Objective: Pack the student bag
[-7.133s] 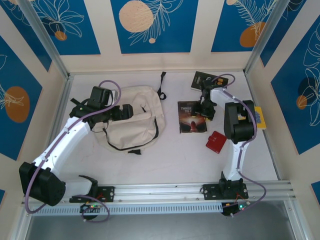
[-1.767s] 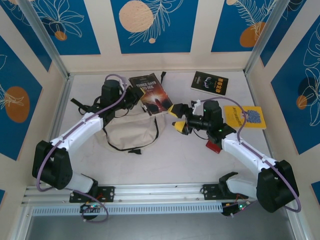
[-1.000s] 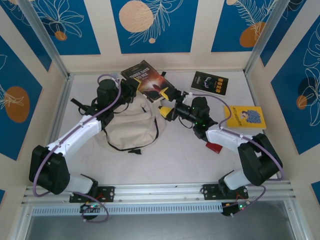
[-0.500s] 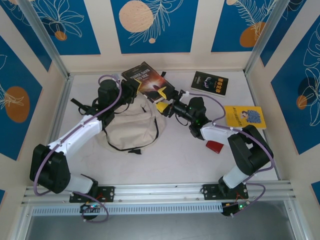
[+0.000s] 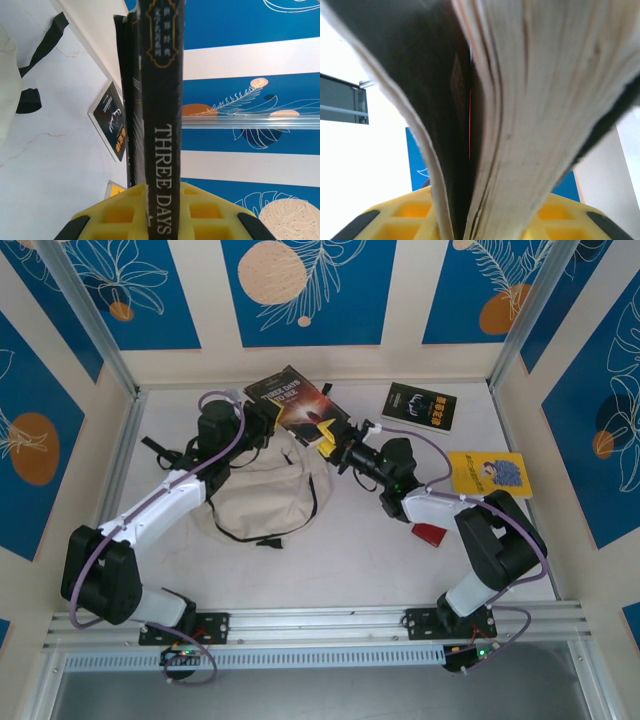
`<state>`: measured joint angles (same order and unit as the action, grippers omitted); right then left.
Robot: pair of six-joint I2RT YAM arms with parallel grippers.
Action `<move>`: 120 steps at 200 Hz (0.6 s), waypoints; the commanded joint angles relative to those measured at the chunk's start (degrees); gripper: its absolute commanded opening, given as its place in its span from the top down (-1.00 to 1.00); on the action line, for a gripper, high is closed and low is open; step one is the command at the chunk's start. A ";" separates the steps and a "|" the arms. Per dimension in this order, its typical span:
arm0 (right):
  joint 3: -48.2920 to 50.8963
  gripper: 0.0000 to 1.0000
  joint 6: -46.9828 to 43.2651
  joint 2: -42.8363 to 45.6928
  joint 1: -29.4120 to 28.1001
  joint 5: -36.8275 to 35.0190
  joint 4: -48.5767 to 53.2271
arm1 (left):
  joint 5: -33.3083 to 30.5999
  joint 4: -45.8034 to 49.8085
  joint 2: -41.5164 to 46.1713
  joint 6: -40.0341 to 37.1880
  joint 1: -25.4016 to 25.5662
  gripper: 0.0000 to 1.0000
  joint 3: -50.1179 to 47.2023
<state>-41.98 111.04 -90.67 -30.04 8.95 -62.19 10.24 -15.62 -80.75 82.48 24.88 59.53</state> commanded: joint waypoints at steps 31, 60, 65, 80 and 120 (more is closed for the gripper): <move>2.25 0.70 -0.16 1.45 1.57 -1.47 -1.12 | 0.55 -0.86 1.03 -2.98 0.23 0.81 0.05; 2.68 0.91 -4.19 4.28 2.76 -1.30 4.40 | 1.29 3.36 2.17 -6.25 0.09 0.35 0.14; 2.80 0.93 -5.35 5.24 2.93 -1.30 6.21 | 1.49 4.52 2.50 -7.23 0.08 0.23 0.22; 2.86 0.95 -10.06 8.72 3.81 -1.71 13.18 | 2.18 9.26 3.66 -10.93 -0.14 -0.11 0.40; 1.50 0.99 -22.52 19.61 6.56 -3.40 35.92 | 1.79 26.57 8.30 -26.25 -0.51 -0.73 0.44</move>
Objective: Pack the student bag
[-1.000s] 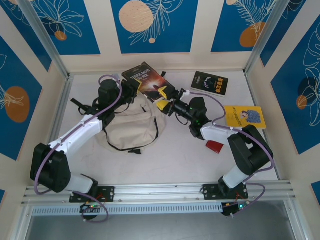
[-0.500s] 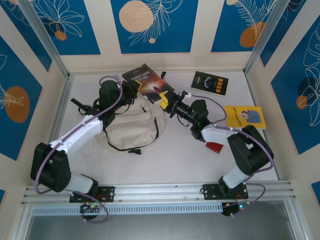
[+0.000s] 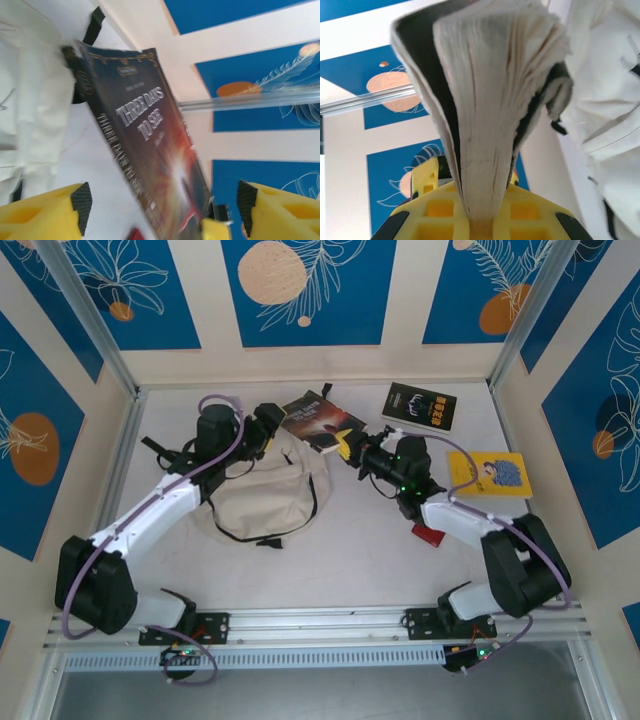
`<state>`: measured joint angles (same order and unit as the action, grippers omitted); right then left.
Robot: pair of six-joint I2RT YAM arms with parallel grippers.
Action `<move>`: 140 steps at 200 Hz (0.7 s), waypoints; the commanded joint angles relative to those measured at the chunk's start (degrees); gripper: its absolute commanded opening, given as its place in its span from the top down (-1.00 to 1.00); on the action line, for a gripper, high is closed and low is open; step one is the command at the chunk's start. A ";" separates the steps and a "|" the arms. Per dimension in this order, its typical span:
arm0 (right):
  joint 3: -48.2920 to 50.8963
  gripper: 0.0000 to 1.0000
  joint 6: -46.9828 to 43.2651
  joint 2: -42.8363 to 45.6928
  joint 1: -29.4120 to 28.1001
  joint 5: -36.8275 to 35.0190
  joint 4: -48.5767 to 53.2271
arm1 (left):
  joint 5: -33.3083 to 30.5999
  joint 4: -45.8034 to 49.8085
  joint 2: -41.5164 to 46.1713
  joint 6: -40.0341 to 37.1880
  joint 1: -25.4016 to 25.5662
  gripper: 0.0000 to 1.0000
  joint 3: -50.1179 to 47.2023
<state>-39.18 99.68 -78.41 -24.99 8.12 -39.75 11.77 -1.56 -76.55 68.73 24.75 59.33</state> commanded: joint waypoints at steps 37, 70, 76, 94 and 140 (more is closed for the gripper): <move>-3.64 0.99 -21.67 17.72 3.83 -7.98 31.97 | -1.94 30.62 5.74 -32.70 -0.32 -0.84 3.93; -6.18 0.98 -27.25 22.41 4.46 -10.90 41.06 | -4.35 43.76 1.27 -45.85 0.94 -0.77 7.49; -6.33 0.99 -27.67 22.90 4.45 -11.30 42.03 | -4.85 45.39 0.16 -47.21 1.50 -0.73 8.02; -6.27 0.99 -27.83 23.48 4.48 -11.74 43.16 | -5.59 47.26 -3.48 -49.08 3.88 -0.63 9.09; -6.06 0.99 -27.45 23.40 4.60 -11.10 43.84 | -7.11 44.65 -11.32 -48.69 10.65 -0.42 10.69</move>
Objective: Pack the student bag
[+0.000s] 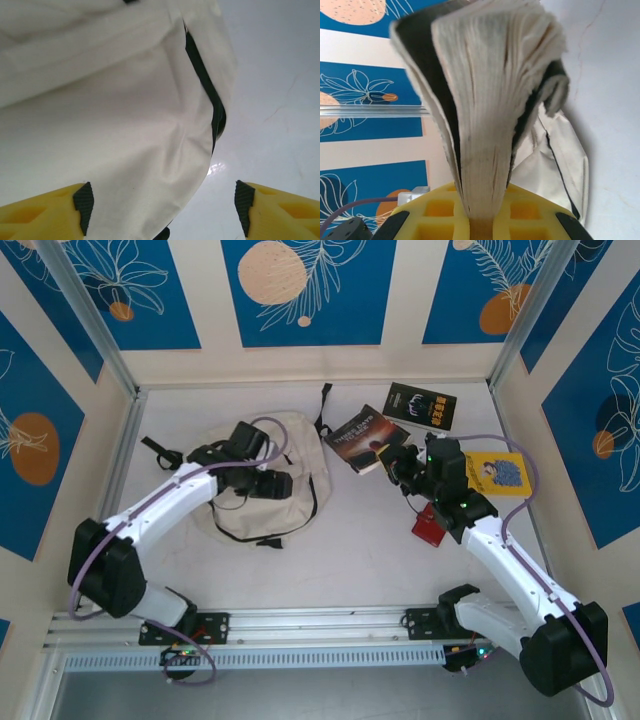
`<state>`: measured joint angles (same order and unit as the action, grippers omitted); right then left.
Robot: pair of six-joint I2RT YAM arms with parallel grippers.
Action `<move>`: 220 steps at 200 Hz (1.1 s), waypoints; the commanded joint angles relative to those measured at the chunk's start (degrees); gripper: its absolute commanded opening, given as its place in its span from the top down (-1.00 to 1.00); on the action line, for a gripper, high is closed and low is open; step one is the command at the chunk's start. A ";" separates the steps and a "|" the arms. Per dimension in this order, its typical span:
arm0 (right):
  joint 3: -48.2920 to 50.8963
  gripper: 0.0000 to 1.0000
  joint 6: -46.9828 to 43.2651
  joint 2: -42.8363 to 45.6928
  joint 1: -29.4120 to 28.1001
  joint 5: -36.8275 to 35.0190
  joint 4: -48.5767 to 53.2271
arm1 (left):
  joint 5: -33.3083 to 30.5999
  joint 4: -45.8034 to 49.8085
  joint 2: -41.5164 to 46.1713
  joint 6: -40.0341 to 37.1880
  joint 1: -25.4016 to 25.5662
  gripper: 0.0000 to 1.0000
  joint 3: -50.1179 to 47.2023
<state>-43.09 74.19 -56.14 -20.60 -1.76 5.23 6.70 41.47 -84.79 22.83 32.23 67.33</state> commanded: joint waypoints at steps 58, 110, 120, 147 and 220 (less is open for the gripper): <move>-1.84 0.99 -1.62 1.55 0.31 -1.34 -0.05 | -8.17 1.86 -9.96 -2.88 7.43 -0.32 4.61; -0.96 0.99 -1.49 1.58 0.32 -1.01 -1.18 | -11.36 1.81 -17.46 -0.55 8.92 -0.18 7.64; -1.11 0.99 -1.68 1.61 0.23 -0.87 -1.00 | -11.94 1.93 -18.89 -0.66 8.97 -0.15 8.43; -1.45 0.99 -2.55 2.14 0.25 -0.75 -0.74 | -12.27 2.45 -21.31 -1.40 8.98 0.03 10.13; -1.49 0.99 -3.31 2.80 0.30 -1.24 0.42 | -13.77 2.96 -18.75 -1.87 8.90 1.00 10.99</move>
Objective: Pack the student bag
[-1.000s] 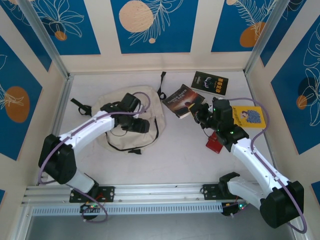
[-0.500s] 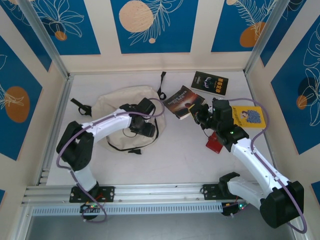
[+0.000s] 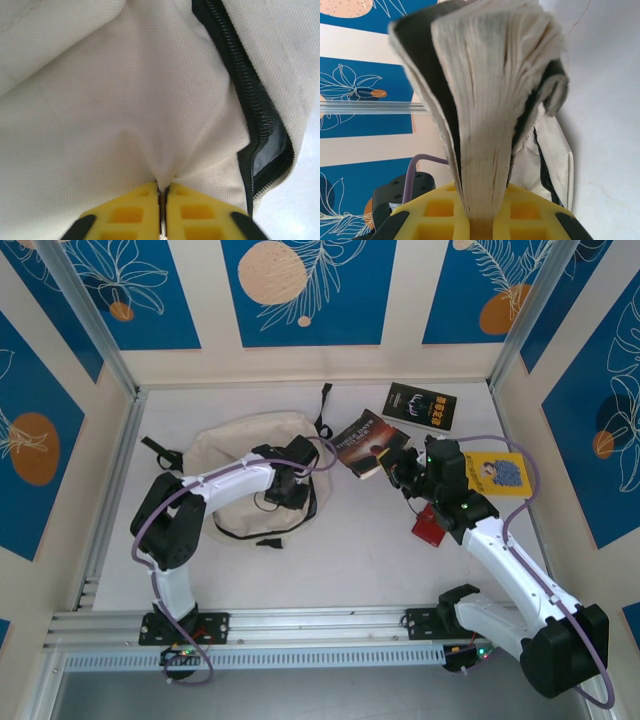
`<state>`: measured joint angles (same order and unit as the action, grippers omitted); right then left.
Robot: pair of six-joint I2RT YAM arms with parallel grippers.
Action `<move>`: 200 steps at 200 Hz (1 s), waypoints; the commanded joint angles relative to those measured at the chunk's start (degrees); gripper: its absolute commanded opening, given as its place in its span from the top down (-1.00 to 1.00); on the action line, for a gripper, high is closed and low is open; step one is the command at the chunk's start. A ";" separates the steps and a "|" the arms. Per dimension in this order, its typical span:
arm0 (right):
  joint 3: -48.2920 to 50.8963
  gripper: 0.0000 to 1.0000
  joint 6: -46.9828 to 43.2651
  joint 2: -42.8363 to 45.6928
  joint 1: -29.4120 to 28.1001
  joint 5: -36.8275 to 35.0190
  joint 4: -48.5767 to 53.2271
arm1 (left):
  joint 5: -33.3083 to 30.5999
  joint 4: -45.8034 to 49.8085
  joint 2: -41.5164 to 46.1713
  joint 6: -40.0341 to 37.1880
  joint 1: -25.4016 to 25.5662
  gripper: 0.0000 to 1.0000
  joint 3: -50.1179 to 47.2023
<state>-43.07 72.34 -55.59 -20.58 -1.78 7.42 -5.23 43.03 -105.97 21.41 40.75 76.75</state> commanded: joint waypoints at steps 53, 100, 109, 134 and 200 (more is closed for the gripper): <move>-1.97 0.99 -2.93 4.32 0.29 -3.30 1.93 | -5.63 0.71 9.89 -1.05 0.02 1.00 1.47; -5.60 1.00 -5.95 5.28 0.57 -2.99 10.14 | -3.49 -1.62 14.77 2.00 -3.96 1.00 3.58; -5.85 1.00 -6.69 5.70 0.60 -2.60 11.15 | -1.68 -1.85 15.06 2.30 -4.52 1.00 4.96; -5.88 1.00 -9.08 6.59 0.79 0.81 11.45 | 2.02 -1.46 13.56 1.97 -4.74 1.00 10.25; -7.03 1.00 -17.35 9.15 0.48 12.96 18.57 | 9.14 3.63 2.44 2.19 -4.89 1.00 28.95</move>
<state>-47.90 60.20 -48.86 -20.12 3.60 25.69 -1.87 45.56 -99.18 22.57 35.68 97.91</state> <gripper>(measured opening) 0.120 0.047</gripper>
